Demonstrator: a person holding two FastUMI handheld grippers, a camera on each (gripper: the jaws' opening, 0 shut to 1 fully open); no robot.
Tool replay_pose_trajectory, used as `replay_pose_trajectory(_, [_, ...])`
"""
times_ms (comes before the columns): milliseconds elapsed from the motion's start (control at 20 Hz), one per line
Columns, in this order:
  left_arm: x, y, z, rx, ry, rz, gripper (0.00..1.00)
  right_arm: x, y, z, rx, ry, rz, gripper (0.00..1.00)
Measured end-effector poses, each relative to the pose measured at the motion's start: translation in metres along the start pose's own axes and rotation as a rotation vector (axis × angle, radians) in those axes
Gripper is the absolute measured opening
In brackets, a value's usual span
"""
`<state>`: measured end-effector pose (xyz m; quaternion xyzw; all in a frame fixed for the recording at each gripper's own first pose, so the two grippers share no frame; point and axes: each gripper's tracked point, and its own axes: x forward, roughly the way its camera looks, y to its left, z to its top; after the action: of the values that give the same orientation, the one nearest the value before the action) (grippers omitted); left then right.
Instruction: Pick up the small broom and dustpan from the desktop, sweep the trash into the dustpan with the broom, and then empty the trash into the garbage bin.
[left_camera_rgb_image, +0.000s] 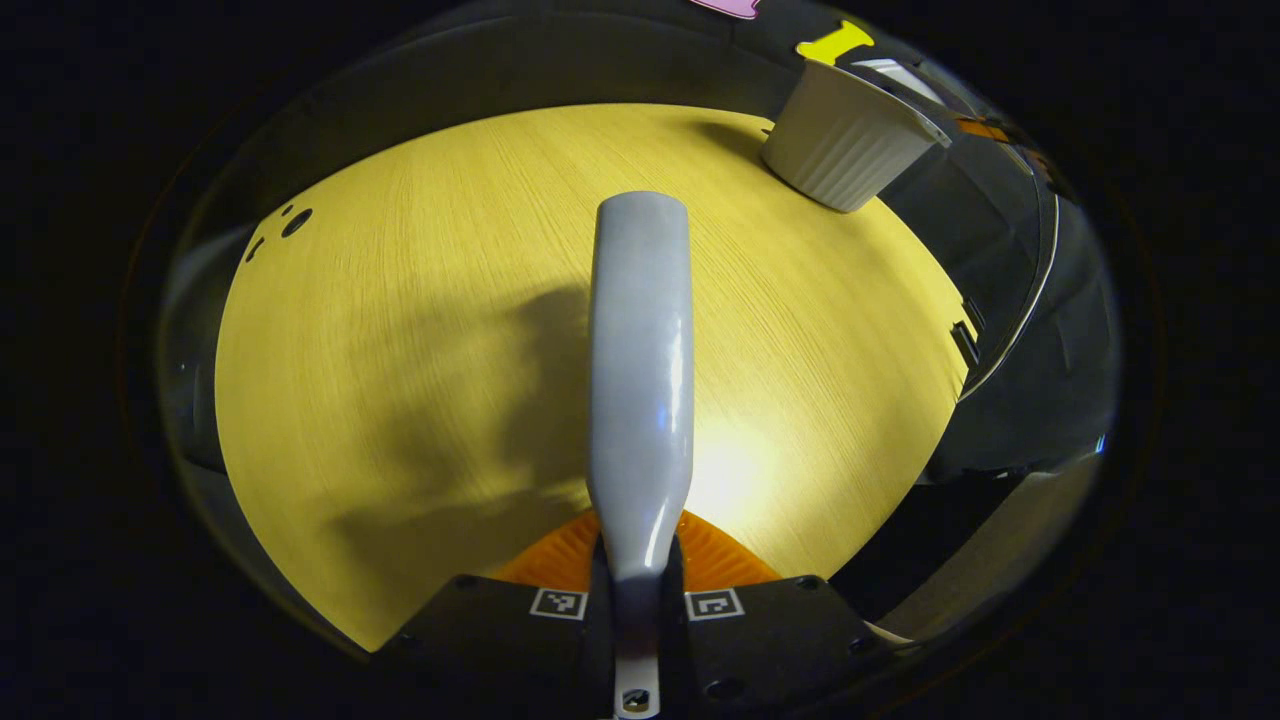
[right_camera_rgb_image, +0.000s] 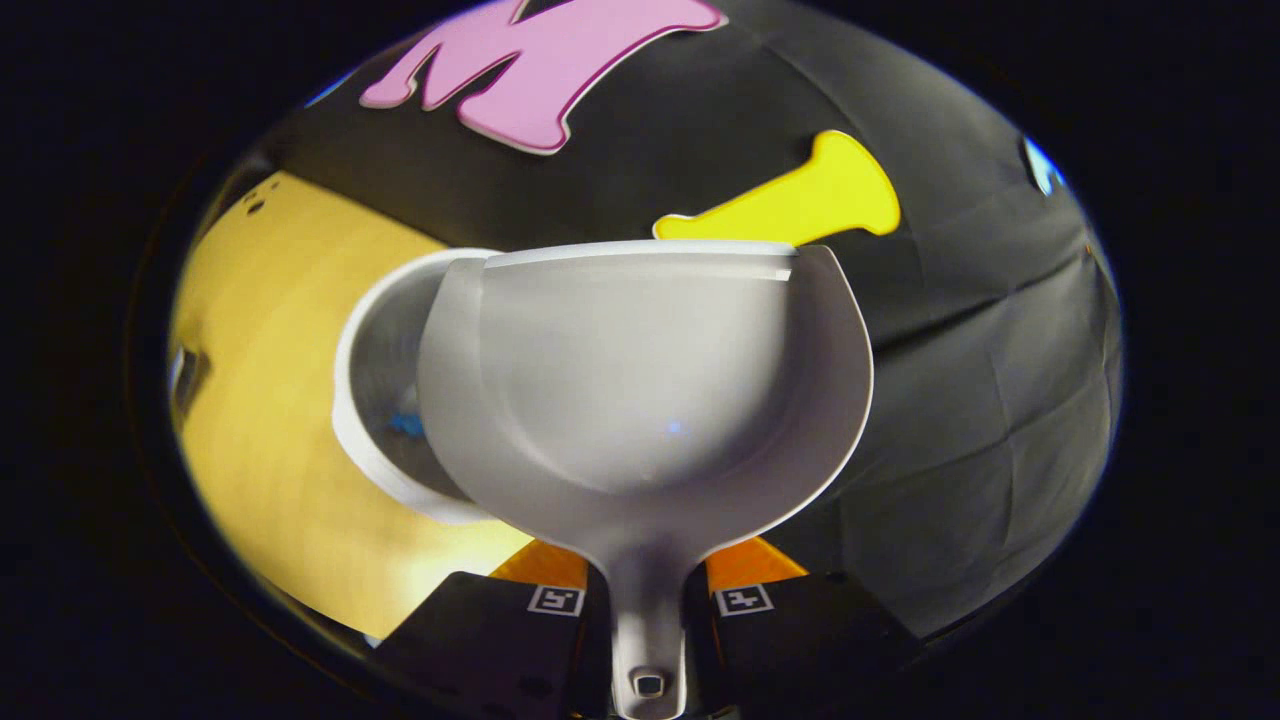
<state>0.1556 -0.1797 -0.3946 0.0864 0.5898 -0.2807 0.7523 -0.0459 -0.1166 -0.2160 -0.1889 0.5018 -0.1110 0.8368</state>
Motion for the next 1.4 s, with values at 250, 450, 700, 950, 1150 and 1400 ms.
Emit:
replay_pose_trajectory(250, [-0.001, 0.001, 0.003, -0.027, -0.008, 0.021, 0.21, -0.004, 0.002, 0.014, 0.123, -0.12, 0.068, 0.33])
replay_pose_trajectory(450, [-0.003, 0.003, 0.004, -0.058, -0.016, 0.039, 0.21, 0.0, 0.01, 0.018, 0.133, -0.203, 0.164, 0.33])
replay_pose_trajectory(700, [-0.008, 0.009, 0.002, -0.096, -0.026, 0.061, 0.21, 0.013, 0.021, 0.016, 0.087, -0.203, 0.327, 0.33])
replay_pose_trajectory(950, [-0.014, 0.021, -0.004, -0.144, -0.024, 0.095, 0.21, 0.016, 0.027, 0.011, 0.043, -0.143, 0.467, 0.33])
replay_pose_trajectory(1150, [-0.011, 0.024, -0.004, -0.183, -0.019, 0.115, 0.21, 0.032, 0.032, -0.021, -0.011, -0.064, 0.528, 0.33])
replay_pose_trajectory(1400, [-0.01, 0.034, -0.008, -0.184, 0.021, 0.162, 0.21, 0.048, 0.028, -0.058, -0.081, 0.045, 0.569, 0.33])
